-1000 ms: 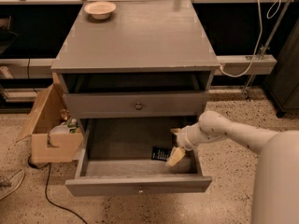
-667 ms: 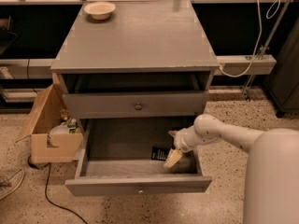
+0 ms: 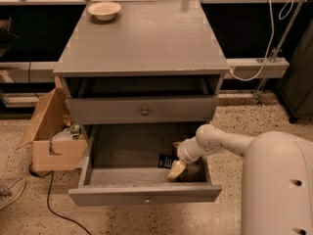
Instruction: Pick rxbar blueberry from middle drawer and place on counter
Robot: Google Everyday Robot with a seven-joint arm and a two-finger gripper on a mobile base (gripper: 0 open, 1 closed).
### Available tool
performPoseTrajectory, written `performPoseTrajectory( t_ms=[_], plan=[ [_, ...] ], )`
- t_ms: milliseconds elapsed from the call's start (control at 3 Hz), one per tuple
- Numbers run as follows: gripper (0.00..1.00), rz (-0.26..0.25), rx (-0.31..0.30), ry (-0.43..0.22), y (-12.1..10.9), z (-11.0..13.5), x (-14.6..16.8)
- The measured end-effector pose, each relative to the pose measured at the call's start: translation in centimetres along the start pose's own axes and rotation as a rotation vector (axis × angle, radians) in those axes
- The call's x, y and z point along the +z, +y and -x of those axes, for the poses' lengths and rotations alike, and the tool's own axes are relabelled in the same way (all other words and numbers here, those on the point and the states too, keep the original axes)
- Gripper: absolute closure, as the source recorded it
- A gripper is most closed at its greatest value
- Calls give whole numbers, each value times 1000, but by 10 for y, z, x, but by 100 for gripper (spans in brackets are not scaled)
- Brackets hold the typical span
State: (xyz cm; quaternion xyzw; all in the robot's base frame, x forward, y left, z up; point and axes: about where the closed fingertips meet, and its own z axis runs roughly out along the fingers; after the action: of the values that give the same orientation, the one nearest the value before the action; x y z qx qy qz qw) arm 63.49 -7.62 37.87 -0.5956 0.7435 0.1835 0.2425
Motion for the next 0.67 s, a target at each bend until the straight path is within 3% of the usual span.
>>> performPoseTrajectory(
  t_ms=[333, 667],
  plan=[
    [0, 22, 20, 12, 1, -6, 15],
    [18, 43, 45, 22, -1, -13, 27]
  ],
)
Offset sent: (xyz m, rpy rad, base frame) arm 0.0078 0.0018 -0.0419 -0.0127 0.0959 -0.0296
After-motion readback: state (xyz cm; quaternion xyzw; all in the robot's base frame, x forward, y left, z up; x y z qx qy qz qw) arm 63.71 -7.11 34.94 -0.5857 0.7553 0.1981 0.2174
